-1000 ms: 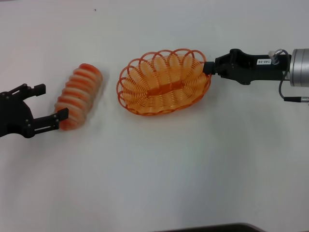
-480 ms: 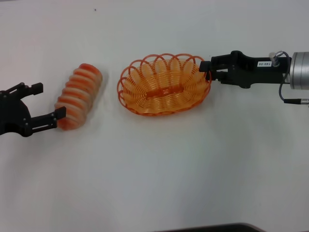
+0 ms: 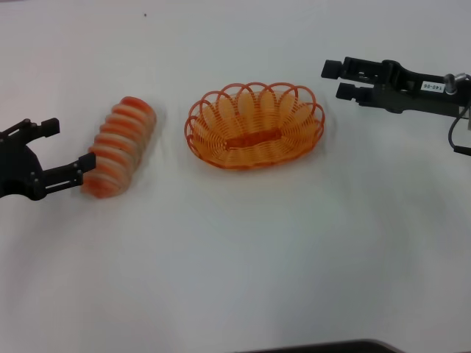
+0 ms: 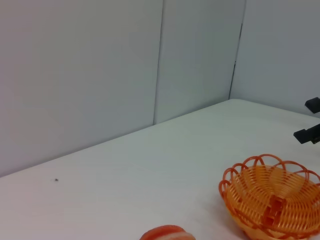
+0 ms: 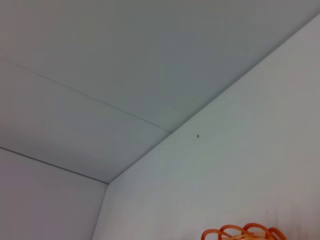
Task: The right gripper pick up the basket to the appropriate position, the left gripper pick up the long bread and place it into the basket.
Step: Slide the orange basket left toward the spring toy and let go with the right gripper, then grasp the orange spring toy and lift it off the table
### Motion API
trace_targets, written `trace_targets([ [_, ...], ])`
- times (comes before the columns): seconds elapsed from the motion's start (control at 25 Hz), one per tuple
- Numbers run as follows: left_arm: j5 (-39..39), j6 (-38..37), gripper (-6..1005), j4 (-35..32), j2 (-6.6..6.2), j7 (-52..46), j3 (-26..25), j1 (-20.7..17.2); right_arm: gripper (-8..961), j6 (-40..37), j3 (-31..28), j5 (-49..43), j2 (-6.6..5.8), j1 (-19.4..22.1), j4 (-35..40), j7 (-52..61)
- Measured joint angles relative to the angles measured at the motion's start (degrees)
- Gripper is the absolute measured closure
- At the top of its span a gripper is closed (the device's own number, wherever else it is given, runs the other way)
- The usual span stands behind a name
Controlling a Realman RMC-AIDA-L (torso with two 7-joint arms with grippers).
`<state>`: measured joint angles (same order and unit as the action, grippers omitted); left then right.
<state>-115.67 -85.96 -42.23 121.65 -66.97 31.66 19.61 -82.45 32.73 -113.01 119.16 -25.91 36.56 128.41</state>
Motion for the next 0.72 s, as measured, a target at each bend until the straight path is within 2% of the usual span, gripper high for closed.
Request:
trace_targets([
  [0.16, 0.1, 0.1, 145, 0.1, 0.06, -0.2, 0.0, 0.0, 146, -0.4, -0.4, 0.8, -0.17, 0.6, 0.0, -1.5],
  [0.28, 1.2, 0.2, 146, 0.7, 0.11, -0.3, -0.1, 0.1, 84, -1.6, -0.7, 2.5, -0.17, 1.2, 1.8, -8.4],
  [0.4, 2.0, 0.2, 147, 2.5, -0.10, -0.3, -0.7, 0.5, 23, -4.2, -0.9, 6.4, 0.27, 2.2, 3.1, -23.6],
  [0.48, 2.1, 0.4, 148, 4.0, -0.39, -0.3, -1.0, 0.8, 26, -5.6, -1.0, 9.2, 0.43, 3.1, 2.4, -35.2],
  [0.72, 1.7, 1.4, 150, 6.0, -0.74, -1.2, -1.1, 1.3, 34, -9.8, -1.6, 16.3, 0.55, 6.6, -6.1, -71.0],
])
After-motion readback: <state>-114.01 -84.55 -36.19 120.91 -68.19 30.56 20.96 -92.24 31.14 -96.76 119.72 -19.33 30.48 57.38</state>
